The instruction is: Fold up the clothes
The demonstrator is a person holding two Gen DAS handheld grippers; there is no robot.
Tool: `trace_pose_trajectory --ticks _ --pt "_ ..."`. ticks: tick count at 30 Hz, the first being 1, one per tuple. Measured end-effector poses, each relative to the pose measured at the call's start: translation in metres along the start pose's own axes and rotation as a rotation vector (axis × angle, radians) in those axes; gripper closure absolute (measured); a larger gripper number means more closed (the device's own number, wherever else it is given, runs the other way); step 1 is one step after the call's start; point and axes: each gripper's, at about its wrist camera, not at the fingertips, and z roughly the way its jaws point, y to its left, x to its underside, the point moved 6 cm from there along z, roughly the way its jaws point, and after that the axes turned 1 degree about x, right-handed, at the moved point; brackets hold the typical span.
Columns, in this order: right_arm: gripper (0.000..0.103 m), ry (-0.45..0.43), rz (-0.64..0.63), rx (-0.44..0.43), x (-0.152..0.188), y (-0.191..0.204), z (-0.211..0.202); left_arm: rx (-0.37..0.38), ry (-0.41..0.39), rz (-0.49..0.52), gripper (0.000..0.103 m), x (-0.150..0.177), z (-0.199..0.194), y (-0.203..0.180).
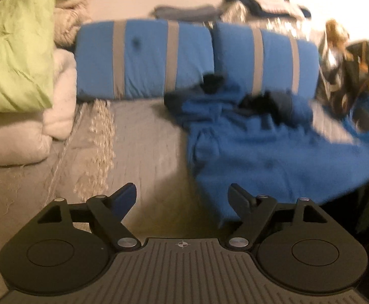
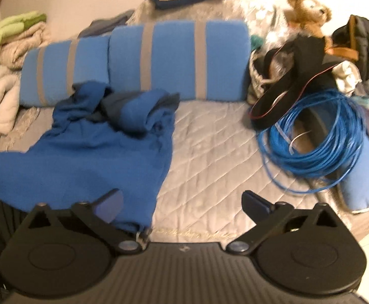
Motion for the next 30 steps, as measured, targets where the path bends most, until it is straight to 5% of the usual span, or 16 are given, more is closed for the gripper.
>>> trace_pose_trajectory --ticks 4,13,22,30 --pt "0.0 -0.017 0.044 -0.012 -0.024 -0.003 0.003 0.034 -0.049 -0.039 0.022 -0.03 0.011 -0.006" --pt "0.0 0.002 -0.012 -0.039 -0.112 0.009 0.012 -0.014 -0.027 0.002 0.022 -0.099 0.025 0.008" --pt "0.0 -0.101 0.04 0.04 -0.208 -0.055 -0.017 0.013 -0.126 -0.059 0.021 -0.169 -0.018 0.028" --pt "0.0 -0.197 0.164 0.092 -0.271 -0.11 -0.014 0.023 -0.138 -0.099 0.016 -0.207 0.014 0.024"
